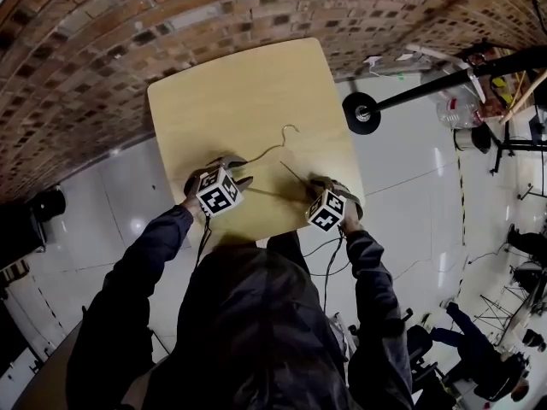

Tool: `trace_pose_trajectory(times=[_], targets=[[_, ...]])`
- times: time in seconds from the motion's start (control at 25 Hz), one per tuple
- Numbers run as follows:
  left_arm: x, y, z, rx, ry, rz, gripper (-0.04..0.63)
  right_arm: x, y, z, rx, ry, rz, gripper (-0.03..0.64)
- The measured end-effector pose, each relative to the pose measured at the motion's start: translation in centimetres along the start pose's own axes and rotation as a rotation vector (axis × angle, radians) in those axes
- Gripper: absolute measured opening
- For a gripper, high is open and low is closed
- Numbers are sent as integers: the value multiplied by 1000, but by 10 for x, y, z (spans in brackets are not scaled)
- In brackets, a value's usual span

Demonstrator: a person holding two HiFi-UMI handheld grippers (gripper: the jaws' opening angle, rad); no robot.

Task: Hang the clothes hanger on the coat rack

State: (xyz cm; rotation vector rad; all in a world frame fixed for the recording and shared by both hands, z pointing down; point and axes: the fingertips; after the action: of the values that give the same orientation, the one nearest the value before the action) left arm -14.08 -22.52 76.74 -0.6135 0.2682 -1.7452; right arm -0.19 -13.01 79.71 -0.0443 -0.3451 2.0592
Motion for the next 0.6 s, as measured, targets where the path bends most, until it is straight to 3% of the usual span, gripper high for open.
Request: trace_pose_trajectory(times=[0.16, 0.28, 0.48, 0.6], targets=[[11, -21, 30, 112, 60, 35, 181, 1, -2, 0, -11, -20, -30, 114], [14, -31, 44, 166, 39, 16, 172, 1, -1, -1, -15, -48, -16, 107], [8, -34, 45, 169, -1, 4, 96, 1, -2, -1, -8, -97, 13, 101], [4, -32, 45, 147, 8, -15, 84, 3, -4, -2, 2, -121, 26, 100]])
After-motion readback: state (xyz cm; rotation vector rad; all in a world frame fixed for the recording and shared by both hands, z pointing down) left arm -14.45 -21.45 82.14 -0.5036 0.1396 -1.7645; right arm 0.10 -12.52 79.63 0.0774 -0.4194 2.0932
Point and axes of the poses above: the fingertips, and each gripper's own axes: z forward along the fingers, x to its left, y out of its top, and after that the axes turned 14 degrees about -z, right-handed
